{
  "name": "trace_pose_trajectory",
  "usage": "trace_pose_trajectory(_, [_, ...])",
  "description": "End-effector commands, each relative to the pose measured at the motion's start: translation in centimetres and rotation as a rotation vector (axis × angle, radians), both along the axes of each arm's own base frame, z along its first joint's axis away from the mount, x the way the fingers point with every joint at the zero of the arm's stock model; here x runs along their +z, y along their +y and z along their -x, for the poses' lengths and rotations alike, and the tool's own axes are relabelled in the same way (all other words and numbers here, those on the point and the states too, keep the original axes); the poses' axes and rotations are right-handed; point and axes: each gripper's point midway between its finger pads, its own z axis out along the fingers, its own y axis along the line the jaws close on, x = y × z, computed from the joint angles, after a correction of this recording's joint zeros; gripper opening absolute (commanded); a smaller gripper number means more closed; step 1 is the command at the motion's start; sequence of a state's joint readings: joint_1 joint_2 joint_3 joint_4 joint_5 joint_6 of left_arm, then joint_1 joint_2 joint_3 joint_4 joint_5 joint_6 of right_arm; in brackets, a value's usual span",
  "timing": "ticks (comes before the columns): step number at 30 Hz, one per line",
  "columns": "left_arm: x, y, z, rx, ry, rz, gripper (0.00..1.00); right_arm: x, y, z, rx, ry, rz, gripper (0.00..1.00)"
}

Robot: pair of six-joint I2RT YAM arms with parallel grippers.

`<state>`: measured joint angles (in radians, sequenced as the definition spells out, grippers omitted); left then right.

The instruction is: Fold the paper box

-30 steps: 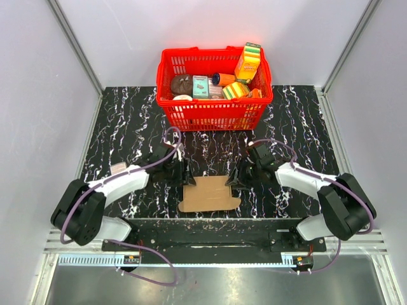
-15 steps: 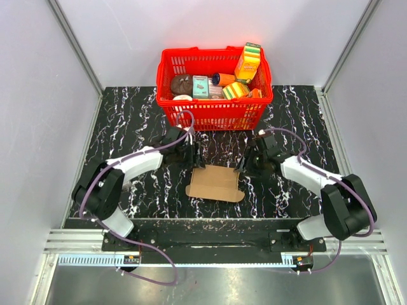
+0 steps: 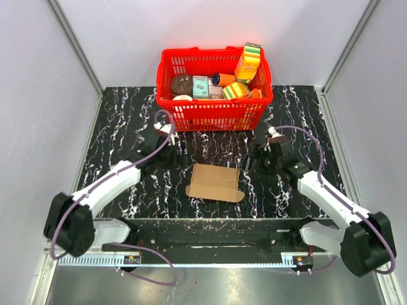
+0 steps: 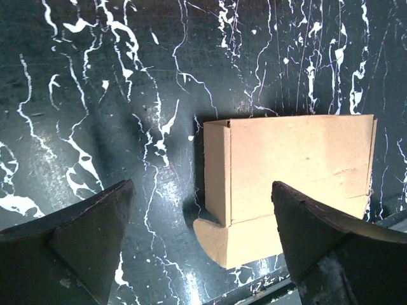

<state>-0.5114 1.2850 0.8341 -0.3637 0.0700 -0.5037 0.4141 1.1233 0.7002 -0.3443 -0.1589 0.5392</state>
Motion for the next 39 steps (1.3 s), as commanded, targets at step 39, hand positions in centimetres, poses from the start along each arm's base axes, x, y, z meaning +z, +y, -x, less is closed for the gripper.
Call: trace_pose_trajectory(39, [-3.3, -4.9, 6.7, -0.248, -0.047, 0.142, 0.81, -3.8, 6.2, 8.0, 0.08, 0.144, -0.095, 0.76])
